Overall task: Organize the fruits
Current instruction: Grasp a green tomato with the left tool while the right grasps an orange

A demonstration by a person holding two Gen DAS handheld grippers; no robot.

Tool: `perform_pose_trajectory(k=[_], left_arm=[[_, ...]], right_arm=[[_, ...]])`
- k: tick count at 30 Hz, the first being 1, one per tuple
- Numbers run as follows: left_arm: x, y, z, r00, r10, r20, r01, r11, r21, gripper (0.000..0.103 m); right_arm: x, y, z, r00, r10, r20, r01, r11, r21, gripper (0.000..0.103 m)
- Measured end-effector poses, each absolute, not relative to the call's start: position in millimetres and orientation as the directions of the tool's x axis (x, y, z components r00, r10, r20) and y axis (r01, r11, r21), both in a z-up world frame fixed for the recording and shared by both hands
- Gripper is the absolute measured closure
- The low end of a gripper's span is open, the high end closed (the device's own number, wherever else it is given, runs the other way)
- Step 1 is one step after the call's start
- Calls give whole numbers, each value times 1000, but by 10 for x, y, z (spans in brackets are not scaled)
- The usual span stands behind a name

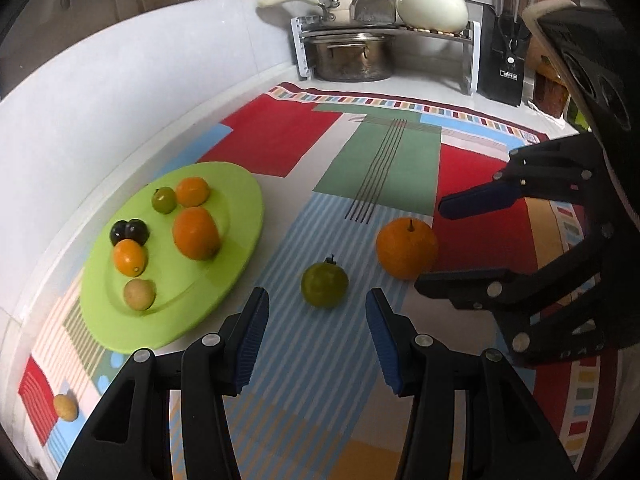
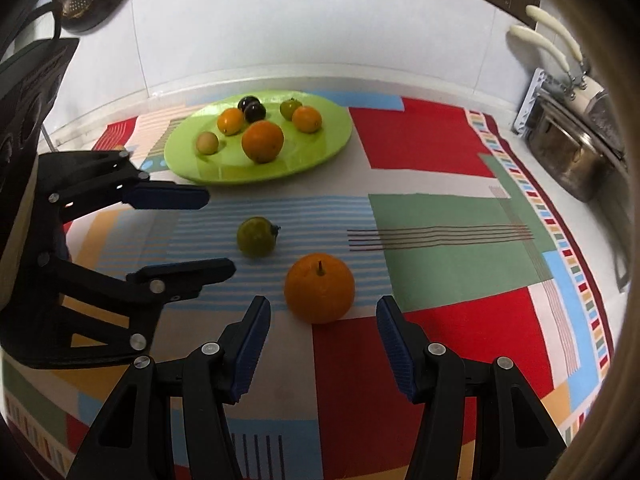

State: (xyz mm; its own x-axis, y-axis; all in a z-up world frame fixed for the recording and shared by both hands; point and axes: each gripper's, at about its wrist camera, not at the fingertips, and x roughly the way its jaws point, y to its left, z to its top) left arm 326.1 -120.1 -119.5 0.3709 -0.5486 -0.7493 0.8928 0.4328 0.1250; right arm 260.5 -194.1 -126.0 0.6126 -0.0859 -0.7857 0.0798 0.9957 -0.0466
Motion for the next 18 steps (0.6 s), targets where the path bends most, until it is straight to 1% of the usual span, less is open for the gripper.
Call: perform_pose_trajectory(k=[7,10,12,15,18], left_arm=[[3383,-1340,-1246,337,-544,-768,893,443,78,56],[3403,-1376,-1270,326,-541,-775,892,448,63,66],[3410,-1392,-1293,312,-540,-782,890,454,41,72],[3406,-1391,-1309,312,-538,-783,884,467,32,74],[3407,-1383,-1303,313,-539,-782,874,485,16,74]], right_arm=[[2679,-2015,-1287,608,-65,-791,83,996,-18,48],[2700,-2051,-1296,608,-52,-792,83,997,-1,48],[2711,-2069,-1305,608,-35,-793,81,997,19,50],[2713,-2073,-1309,612,-15,-791,74,996,38,55],[2709,-2062,-1312,617,6,-787,59,997,54,61]])
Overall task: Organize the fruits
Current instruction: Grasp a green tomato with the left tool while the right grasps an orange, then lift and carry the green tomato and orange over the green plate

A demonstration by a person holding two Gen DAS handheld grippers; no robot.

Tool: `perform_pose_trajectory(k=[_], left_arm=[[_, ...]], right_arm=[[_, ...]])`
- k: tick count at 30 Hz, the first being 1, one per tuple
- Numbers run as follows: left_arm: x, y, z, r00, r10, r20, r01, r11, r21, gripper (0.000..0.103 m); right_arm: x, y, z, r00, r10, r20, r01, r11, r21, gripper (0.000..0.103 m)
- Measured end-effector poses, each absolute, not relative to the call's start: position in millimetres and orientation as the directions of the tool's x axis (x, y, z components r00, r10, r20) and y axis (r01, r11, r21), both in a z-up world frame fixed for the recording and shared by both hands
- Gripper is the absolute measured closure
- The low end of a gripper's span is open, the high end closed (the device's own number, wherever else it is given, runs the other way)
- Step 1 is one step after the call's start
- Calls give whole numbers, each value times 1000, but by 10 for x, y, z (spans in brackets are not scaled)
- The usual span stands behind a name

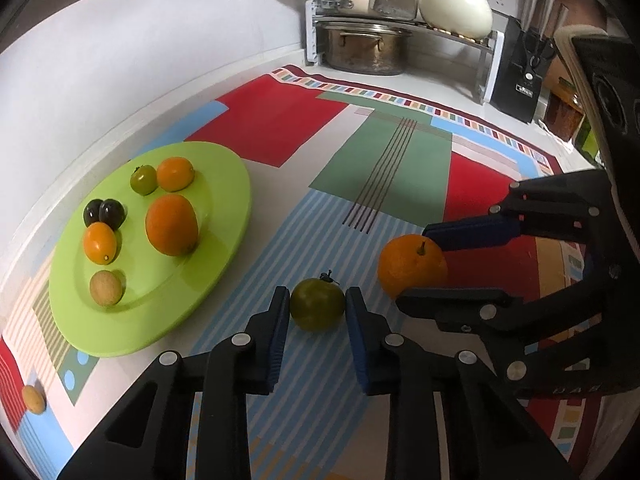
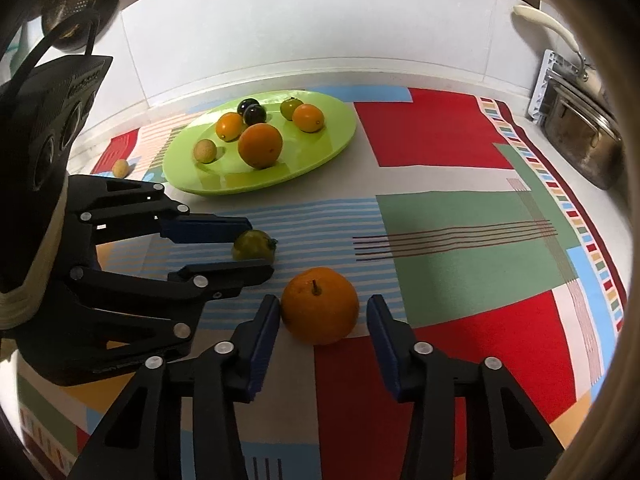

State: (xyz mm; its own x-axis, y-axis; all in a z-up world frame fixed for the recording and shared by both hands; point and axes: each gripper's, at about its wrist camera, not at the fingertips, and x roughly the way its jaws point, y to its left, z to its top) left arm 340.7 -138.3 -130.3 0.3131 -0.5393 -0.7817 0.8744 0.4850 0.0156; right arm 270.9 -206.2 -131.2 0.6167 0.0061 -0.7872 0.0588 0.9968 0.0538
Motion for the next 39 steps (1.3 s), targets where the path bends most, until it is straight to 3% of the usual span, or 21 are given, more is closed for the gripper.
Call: perform_pose_trajectory(k=[20,39], left_arm=[[3150,-1024,-916,491,-438,-753,649,761,-20,75],[3401,-709,-336,663,-316,-678,417,909,-16,75]], right_arm=[[2574,-2093,-1139,657,62,-751,30,994,108,62],[2943,-1981,-372,767,91,-635,-93,995,31,62]])
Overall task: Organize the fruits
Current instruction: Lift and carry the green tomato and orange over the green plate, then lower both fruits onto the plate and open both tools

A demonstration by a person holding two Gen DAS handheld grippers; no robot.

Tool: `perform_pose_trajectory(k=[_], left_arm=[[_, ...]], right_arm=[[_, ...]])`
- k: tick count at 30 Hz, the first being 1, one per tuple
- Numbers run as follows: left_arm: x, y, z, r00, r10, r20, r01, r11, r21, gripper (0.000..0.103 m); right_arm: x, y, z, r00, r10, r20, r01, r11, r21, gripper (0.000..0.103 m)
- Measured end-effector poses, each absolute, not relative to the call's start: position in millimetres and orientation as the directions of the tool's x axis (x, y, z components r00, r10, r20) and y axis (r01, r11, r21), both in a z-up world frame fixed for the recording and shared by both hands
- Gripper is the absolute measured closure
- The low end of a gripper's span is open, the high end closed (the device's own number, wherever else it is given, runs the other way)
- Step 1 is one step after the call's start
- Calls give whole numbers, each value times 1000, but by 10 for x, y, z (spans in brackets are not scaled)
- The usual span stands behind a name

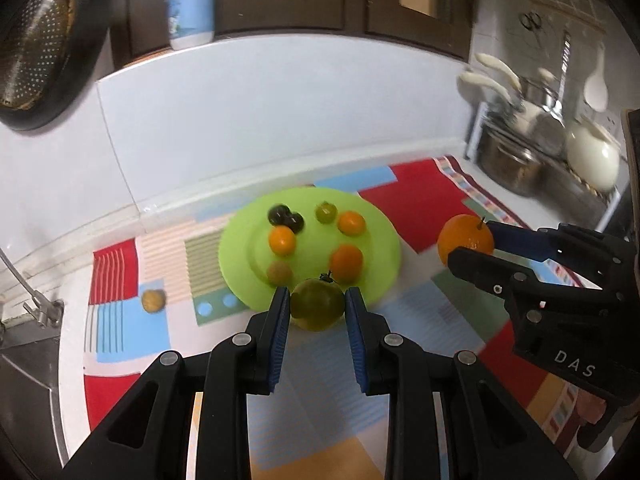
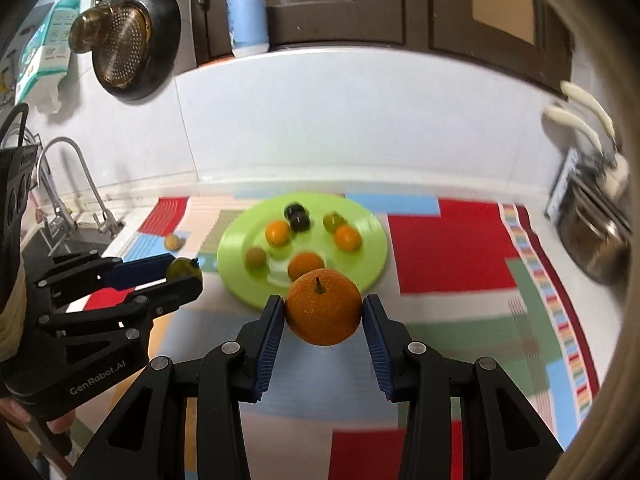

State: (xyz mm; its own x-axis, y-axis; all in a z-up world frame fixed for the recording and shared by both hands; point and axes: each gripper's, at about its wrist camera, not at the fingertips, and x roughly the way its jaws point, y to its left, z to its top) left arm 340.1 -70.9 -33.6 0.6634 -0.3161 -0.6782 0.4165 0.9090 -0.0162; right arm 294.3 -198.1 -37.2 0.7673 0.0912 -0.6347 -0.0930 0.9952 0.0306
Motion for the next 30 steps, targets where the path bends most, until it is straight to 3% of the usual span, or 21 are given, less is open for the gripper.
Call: perform_pose_trajectory(k=[11,30], left_arm=[[4088,-697,-379,658,-289,-695,374,927,-32,75],[4697,-718,-888,584,-284,-760,374,925,-58,73]], right_arm=[[3712,-1977,-270,771,131,-623,-130,990,48,62],[4593,-1888,-881,675,142,-724,-149,987,54,62]])
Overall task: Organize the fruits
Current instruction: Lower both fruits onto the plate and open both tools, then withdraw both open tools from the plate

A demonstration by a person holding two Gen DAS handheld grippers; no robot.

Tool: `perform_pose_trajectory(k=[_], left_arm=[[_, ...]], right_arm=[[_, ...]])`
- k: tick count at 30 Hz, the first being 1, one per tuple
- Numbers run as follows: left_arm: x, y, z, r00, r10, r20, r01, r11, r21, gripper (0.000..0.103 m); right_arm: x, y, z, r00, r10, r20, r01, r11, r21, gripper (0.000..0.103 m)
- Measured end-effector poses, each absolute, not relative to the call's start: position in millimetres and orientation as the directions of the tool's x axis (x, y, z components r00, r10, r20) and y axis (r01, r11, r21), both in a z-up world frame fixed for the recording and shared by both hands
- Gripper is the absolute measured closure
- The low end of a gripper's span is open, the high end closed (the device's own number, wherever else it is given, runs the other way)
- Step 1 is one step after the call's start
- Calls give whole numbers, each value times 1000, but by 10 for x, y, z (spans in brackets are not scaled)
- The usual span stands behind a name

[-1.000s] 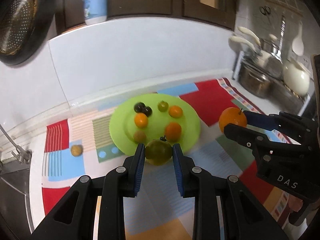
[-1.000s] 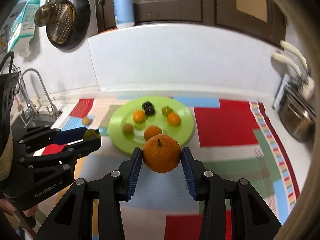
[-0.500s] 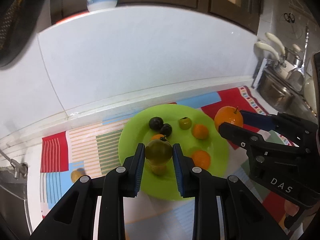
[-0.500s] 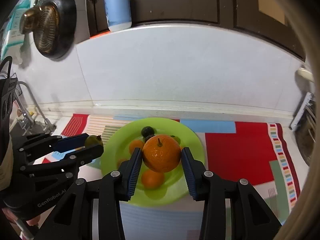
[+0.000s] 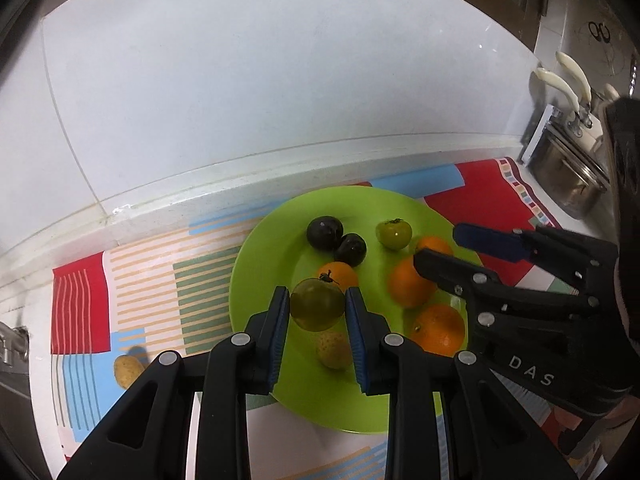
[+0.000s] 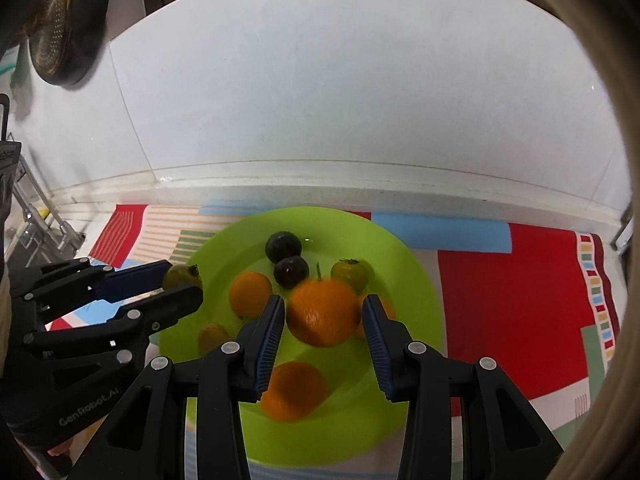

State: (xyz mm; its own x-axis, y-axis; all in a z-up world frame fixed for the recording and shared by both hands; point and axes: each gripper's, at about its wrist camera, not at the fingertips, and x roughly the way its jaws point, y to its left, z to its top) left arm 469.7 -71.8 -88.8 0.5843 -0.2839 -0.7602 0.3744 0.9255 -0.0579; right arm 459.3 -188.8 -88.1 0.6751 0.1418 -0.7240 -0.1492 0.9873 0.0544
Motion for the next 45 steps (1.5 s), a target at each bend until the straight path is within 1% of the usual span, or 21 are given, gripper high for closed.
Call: perform_pose_trajectory(k=[1,3,4,5,10,15,17,19,22,25,30,39,45], left_arm=[[4691,-718,-885,587,-285,-758,374,926,-58,70],[4678,-703,-860,596,-283,-752,365,929,-61,59],[4663,-686,-844,600,-275,-751,354,934,-59,57],[4645,-663,-823,606,-274,-747,346,936,-62,55],[4434,-540,-671,641,-255,-724,315,948,-55,53],[4140,-438,-426,706,-211,-676,276,961,-12,44],[4046,-389,-340,727,-193,-659,252,968,-4,43],[3946,-325,-251,745,-176,-644,229,973,-2,38],[3804,-226,-159,761,-172,-626,213,977,-9,37],[3643,-111,-98,779,-160,-606,203,979,3,32],[3443,86,-70,792,-132,-596,168,986,5,31],[3318,516,-174,784,-81,-615,116,993,17,31],[3466,686,-309,771,-108,-628,152,988,16,31]], right_arm=[[4589,-1879,-877,679,142,-720,-151,987,52,62],[4578,-1871,-845,696,145,-703,-153,987,52,59],[4576,-1871,-829,697,142,-703,-149,987,51,55],[4579,-1878,-821,697,139,-703,-145,988,52,55],[4428,-1933,-731,710,127,-693,-114,991,64,55],[4174,-1910,-570,736,124,-665,-106,992,67,55],[4065,-1894,-496,745,132,-654,-105,991,80,49],[3981,-1881,-436,754,136,-643,-100,991,92,49],[3841,-1824,-347,763,146,-630,-107,989,99,48],[3694,-1728,-284,772,152,-618,-121,988,91,47],[3505,-1512,-226,781,167,-602,-157,985,71,46],[3464,-1081,-276,764,226,-605,-236,970,65,46],[3536,-810,-343,747,239,-620,-261,964,56,46]])
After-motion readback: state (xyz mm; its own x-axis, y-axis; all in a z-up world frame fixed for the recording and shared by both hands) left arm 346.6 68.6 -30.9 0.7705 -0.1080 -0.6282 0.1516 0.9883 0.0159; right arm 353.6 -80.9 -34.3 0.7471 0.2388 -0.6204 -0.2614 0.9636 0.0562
